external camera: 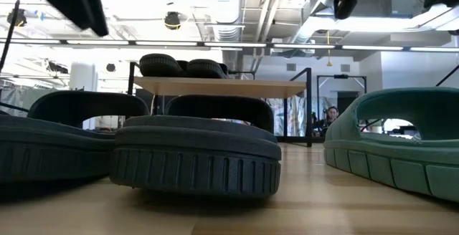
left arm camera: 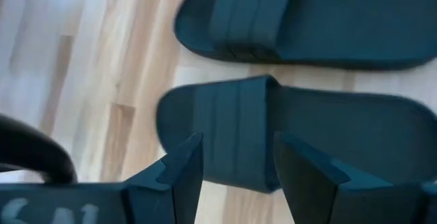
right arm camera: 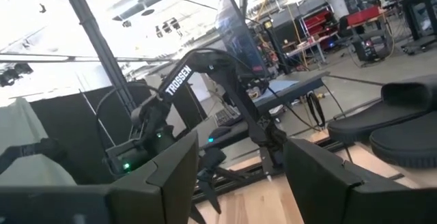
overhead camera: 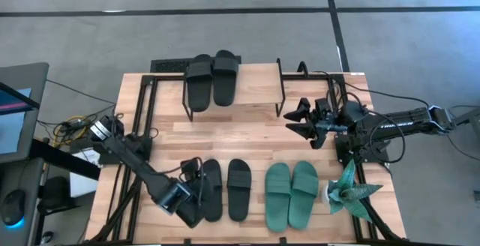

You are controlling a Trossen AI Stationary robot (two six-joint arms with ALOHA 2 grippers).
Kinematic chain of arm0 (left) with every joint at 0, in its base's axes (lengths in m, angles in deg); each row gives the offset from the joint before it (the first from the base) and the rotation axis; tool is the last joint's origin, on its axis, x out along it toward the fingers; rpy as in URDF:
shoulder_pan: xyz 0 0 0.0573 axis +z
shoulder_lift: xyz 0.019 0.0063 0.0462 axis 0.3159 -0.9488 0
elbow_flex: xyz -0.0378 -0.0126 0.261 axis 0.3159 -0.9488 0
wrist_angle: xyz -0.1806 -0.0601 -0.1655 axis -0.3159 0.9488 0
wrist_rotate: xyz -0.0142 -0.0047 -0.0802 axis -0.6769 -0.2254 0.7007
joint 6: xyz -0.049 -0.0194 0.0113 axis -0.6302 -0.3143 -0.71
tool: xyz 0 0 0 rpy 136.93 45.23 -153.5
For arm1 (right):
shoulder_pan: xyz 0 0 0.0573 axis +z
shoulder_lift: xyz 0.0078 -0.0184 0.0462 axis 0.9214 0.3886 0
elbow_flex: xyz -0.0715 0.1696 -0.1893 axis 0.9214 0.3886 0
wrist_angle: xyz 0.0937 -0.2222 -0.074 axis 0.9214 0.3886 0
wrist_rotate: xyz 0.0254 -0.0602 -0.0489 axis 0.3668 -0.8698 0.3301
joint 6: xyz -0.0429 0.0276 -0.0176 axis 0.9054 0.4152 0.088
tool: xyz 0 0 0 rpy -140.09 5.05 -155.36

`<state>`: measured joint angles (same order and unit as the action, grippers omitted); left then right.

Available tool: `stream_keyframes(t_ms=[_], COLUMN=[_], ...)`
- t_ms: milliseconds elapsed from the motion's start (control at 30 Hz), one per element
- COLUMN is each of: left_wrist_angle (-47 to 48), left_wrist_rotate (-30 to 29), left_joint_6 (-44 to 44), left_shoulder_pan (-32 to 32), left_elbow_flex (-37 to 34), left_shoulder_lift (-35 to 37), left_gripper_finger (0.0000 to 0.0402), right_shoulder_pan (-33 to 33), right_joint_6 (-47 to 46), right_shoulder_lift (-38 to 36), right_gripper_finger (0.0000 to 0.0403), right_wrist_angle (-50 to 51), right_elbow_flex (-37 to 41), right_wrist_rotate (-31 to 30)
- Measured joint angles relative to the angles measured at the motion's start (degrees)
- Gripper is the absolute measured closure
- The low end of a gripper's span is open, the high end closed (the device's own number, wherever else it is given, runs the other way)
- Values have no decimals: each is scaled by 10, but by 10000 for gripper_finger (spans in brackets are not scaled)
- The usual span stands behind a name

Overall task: Pick and place slides into the shelf
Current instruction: Put the black slipper under the shelf

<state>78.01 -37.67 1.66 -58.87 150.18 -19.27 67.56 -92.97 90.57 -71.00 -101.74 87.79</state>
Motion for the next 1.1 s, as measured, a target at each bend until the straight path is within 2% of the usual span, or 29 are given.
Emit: stream_keyframes(t_ms=[233,500,667,900,1100], left_wrist_angle=[-16,-117,-124,-200,-200], left_wrist_rotate=[-15,-18,-27,-32,-41], left_joint_6=[6,9,10,29,29], left_shoulder_pan=[-7,-7,-8,-7,-7], left_elbow_flex=[-44,-110,-119,-136,-136], left_shoulder_lift=[-8,-8,-8,-8,-8], left_gripper_finger=[236,236,236,236,236], right_shoulder_pan=[13,14,14,14,14], right_joint_6=[0,0,-9,-19,-20], right_shoulder_lift=[0,0,0,0,0], right_gripper_finger=[202,202,202,202,202], right_wrist_angle=[9,8,8,7,7], right_elbow_flex=[0,0,0,0,0], right_wrist_rotate=[0,0,0,0,0])
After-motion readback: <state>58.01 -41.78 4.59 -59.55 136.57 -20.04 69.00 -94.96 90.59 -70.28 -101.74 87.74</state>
